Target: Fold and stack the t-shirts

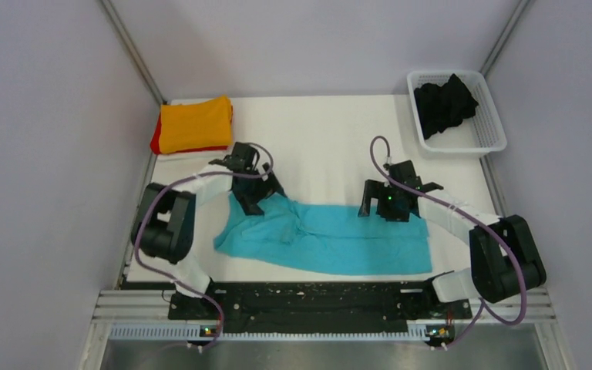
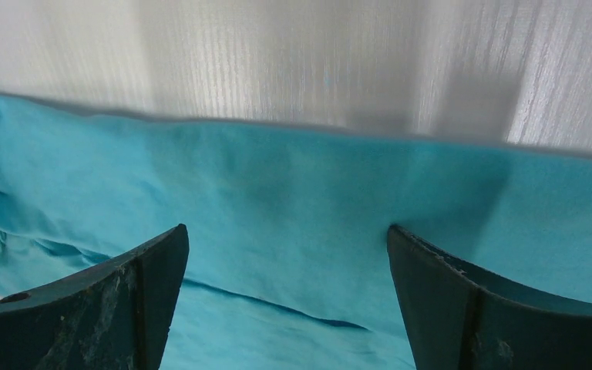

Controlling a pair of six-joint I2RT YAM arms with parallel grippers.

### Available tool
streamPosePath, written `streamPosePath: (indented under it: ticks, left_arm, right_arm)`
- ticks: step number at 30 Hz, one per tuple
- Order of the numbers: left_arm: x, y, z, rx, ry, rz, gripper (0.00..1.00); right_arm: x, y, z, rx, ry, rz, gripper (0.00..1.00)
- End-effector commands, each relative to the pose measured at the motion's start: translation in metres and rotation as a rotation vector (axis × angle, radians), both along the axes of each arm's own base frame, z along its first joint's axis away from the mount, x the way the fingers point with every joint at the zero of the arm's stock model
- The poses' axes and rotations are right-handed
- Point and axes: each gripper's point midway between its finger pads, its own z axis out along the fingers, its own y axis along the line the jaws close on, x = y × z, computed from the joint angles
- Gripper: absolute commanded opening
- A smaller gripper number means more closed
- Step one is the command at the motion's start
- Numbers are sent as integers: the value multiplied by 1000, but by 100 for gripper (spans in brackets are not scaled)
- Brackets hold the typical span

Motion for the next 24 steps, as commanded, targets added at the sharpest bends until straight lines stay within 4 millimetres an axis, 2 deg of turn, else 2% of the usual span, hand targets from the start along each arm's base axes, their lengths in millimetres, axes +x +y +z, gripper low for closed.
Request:
streamPosePath:
  ticks: [1, 4, 7, 10, 11, 14, 15, 18, 22, 24]
  left_arm:
    - [102, -11, -9, 45, -146, -10, 99]
    - [169, -28, -6, 55, -181, -43, 99]
    - [242, -56, 9, -4, -269, -55, 99]
    - [312, -92, 20, -171, -399, -9, 99]
    - [329, -107, 21, -263, -437, 7, 99]
    - [354, -160, 43, -661, -538, 51, 99]
    - [360, -172, 49, -712, -570, 59, 99]
    - [367, -192, 29, -653, -603, 110, 99]
    - [368, -200, 12, -637, -611, 181, 99]
    - [370, -201, 7, -644, -616, 199, 98]
  right_arm:
    - [8, 6, 0, 10, -34, 36, 99]
    - [1, 11, -4, 35, -1, 49, 99]
    - [-13, 23, -7, 59, 35, 85, 99]
    - [-32, 44, -7, 113, 67, 157, 99]
    - [-39, 55, -6, 145, 75, 197, 99]
    - [-56, 91, -10, 222, 124, 342, 99]
    - [-61, 102, -12, 234, 144, 391, 99]
    - [-72, 132, -12, 249, 152, 522, 99]
    - [-84, 164, -6, 306, 159, 621, 99]
    - [-86, 170, -7, 313, 162, 631, 99]
